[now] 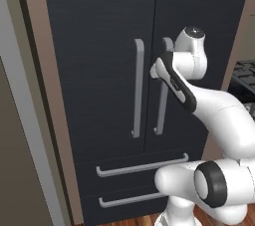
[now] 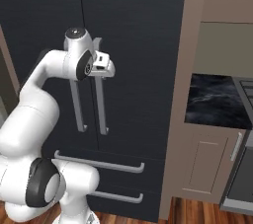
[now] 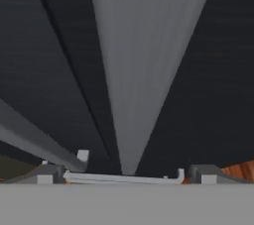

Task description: Gather the onion and garlic from the fridge and place them on a tray on the dining counter. Then gather the fishs from the fridge and place them on the other tray.

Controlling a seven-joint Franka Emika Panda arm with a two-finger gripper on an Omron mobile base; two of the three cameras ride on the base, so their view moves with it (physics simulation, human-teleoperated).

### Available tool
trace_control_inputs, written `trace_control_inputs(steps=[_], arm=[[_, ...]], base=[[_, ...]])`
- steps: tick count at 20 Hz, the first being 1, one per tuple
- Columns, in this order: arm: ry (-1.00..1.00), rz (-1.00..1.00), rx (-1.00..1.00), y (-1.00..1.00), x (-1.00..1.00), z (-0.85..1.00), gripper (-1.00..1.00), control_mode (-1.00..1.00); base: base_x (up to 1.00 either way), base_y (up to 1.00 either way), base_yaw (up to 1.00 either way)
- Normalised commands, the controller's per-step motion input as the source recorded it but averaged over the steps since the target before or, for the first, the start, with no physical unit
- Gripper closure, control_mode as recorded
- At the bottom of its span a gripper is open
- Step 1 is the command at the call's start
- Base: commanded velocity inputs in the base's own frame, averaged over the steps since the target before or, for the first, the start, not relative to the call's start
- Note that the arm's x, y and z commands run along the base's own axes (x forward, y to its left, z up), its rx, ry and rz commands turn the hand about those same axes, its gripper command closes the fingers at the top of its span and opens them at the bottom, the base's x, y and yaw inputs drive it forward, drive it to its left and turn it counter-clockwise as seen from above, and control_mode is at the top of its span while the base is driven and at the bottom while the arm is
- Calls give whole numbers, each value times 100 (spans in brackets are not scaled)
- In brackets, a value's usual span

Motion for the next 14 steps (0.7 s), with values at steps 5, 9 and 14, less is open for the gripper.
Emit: trace_control_inputs(steps=[5,9,14], arm=[[0,-5,-1,-1,42,0,-100,-100],[-9,-1,-6,0,20,-11,-100,-100],[-15,0,-5,-1,5,-21,-100,-100]], base=[[0,0,0],[0,0,0],[0,0,0]])
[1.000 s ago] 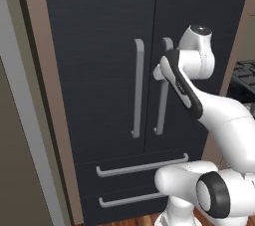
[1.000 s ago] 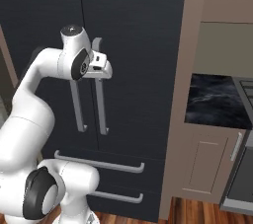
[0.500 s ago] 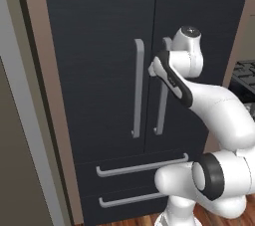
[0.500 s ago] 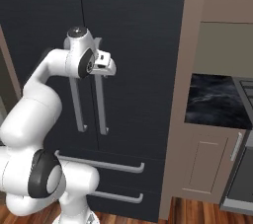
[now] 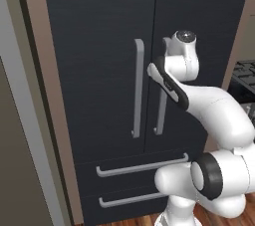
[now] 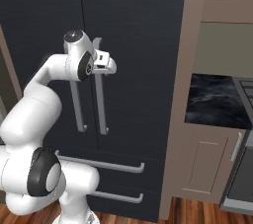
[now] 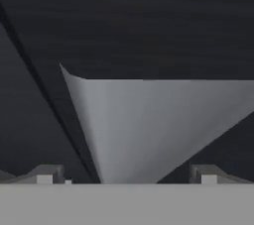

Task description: Gather the onion and garlic from the fridge and place them on a tray on the dining counter. Then gather the fishs from the fridge and place them on the other tray.

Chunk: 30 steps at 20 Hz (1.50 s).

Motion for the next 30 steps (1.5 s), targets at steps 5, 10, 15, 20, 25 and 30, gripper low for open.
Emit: trace_control_inputs(steps=[5,10,15,20,25,30], arm=[[-12,0,-1,-9,12,-19,-100,-100],[-8,2,0,-7,42,-17,-100,-100],[-2,2,0,-1,49,-17,100,-100],[5,1,0,0,10,-10,100,-100],[2,-1,0,-18,-36,-1,100,-100],[0,-8,0,-38,-100,5,100,-100]], base=[[0,0,0],[0,0,0],[0,0,0],[0,0,0],[0,0,0],[0,0,0]])
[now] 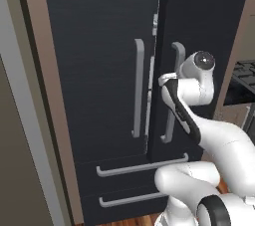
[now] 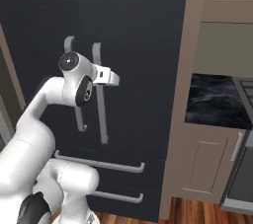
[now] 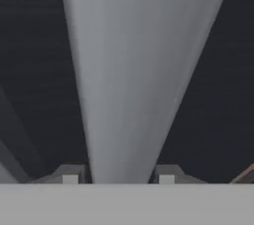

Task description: Gather the onion and garlic from the fridge and place them on a tray on the dining counter. Then gather the fishs from the fridge and place them on the other tray.

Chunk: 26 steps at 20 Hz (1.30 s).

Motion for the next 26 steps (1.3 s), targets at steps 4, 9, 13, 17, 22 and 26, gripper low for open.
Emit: trace_control_inputs(steps=[4,9,13,17,22,26], arm=[[1,-12,2,-45,-100,22,100,-100],[5,-10,2,-55,-100,33,100,-100],[4,-5,0,-21,-94,19,-100,-100],[-18,1,-4,33,-100,7,-100,-100],[-11,0,-3,53,-100,48,-100,-100],[0,1,-9,85,-44,62,-100,-100]], base=[[0,0,0],[0,0,0],[0,0,0],[0,0,0],[0,0,0],[0,0,0]])
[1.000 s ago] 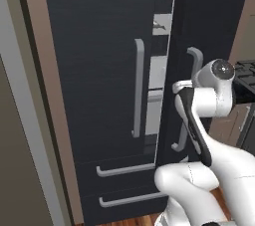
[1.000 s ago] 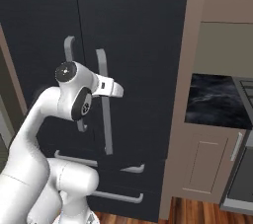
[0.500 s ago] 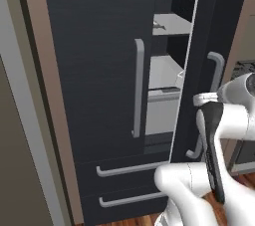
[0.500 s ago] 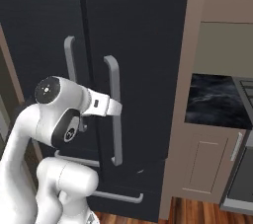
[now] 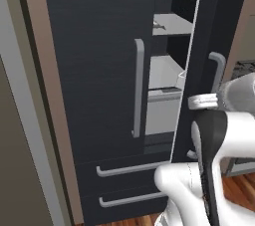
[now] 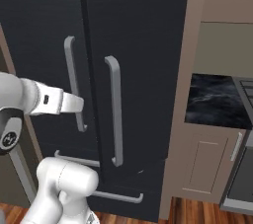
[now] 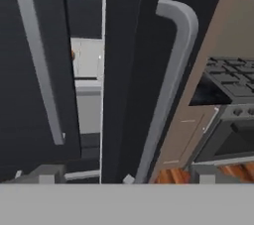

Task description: Gather the onion and garlic from the fridge and place them on a tray on the dining counter. Then gather the fishs from the fridge and place them on the other tray.

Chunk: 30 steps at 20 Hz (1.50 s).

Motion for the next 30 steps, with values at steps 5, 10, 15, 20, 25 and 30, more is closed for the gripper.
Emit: trace_control_inputs(steps=[5,10,15,20,25,30], arm=[[8,8,-13,87,15,34,-100,-100],[14,8,-13,42,66,21,-100,-100],[19,0,-10,1,96,1,-100,-100],[14,-1,-17,0,63,-25,-100,-100],[7,-3,-22,-6,61,-26,-100,-100],[9,0,-16,-27,80,-12,-100,-100]], base=[[0,0,0],[0,0,0],[0,0,0],[0,0,0],[0,0,0],[0,0,0]])
